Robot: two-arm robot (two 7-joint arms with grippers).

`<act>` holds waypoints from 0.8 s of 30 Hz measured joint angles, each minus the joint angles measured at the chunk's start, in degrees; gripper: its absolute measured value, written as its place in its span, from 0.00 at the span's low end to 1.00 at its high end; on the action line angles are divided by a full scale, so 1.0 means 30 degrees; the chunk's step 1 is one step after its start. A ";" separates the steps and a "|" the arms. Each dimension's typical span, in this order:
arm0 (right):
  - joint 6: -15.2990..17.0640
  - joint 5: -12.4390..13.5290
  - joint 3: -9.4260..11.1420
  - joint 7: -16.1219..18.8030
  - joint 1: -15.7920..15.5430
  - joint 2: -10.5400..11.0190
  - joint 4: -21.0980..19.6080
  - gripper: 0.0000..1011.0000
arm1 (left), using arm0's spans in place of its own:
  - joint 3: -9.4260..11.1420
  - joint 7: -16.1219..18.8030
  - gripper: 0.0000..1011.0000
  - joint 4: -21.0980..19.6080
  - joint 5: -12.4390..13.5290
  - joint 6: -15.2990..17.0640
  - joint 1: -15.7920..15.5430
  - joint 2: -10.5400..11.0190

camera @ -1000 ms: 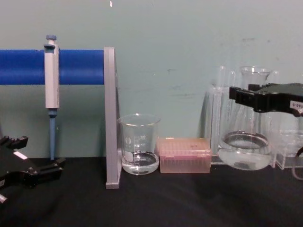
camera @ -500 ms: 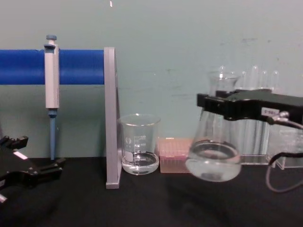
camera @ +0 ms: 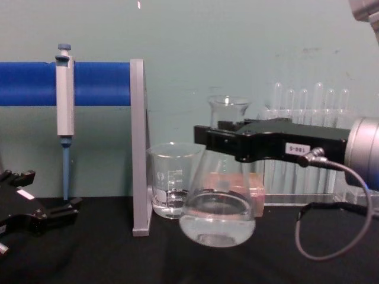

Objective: Grasp the erlenmeyer flask with one hand, shake it three times, then place it back.

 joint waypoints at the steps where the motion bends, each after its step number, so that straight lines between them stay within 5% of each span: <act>1: 0.0001 0.0056 -0.0092 0.0121 0.0030 0.0032 -0.0019 0.45 | 0.0000 -0.0001 0.99 0.0000 -0.0001 0.0000 0.0000 0.0000; 14: -0.0181 0.0859 -0.1386 0.1908 0.0504 0.0811 -0.0163 0.45 | -0.0001 0.0000 0.99 0.0000 0.0000 0.0000 0.0000 0.0000; 24: -0.0496 0.1094 -0.1513 0.1474 0.0712 0.1240 -0.0043 0.45 | 0.0001 0.0000 0.99 0.0000 -0.0001 0.0000 0.0000 0.0000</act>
